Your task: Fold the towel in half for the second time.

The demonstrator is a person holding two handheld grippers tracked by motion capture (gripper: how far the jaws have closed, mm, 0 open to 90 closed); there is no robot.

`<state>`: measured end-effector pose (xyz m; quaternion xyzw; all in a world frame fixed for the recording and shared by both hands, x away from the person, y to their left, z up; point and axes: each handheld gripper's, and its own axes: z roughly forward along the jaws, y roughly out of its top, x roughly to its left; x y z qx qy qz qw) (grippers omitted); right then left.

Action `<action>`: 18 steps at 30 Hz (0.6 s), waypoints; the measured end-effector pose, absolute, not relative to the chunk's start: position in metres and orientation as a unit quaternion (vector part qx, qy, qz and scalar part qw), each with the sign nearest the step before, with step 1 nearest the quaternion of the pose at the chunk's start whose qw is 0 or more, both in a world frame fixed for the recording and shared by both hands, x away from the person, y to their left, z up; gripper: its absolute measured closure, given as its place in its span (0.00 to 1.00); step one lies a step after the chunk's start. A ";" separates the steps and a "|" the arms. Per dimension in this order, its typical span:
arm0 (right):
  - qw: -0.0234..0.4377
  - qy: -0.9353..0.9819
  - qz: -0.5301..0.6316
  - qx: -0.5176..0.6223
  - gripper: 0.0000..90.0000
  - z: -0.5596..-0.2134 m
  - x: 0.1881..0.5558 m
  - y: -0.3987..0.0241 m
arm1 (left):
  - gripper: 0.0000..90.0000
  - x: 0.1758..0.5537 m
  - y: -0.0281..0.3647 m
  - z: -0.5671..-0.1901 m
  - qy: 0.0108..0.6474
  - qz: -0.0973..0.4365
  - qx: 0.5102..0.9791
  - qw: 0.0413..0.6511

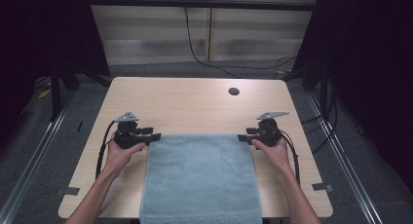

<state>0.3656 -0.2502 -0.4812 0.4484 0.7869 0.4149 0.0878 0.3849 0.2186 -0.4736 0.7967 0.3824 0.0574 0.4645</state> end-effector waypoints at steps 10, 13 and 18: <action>0.092 0.797 0.386 0.455 0.43 -0.505 0.378 -0.242 | 0.45 0.396 0.225 -0.489 0.405 0.068 0.793 0.451; 0.095 0.803 0.381 0.448 0.55 -0.505 0.376 -0.239 | 0.42 0.397 0.224 -0.490 0.422 0.061 0.782 0.454; 0.085 0.809 0.384 0.436 0.82 -0.505 0.372 -0.236 | 0.42 0.399 0.220 -0.494 0.409 0.069 0.797 0.439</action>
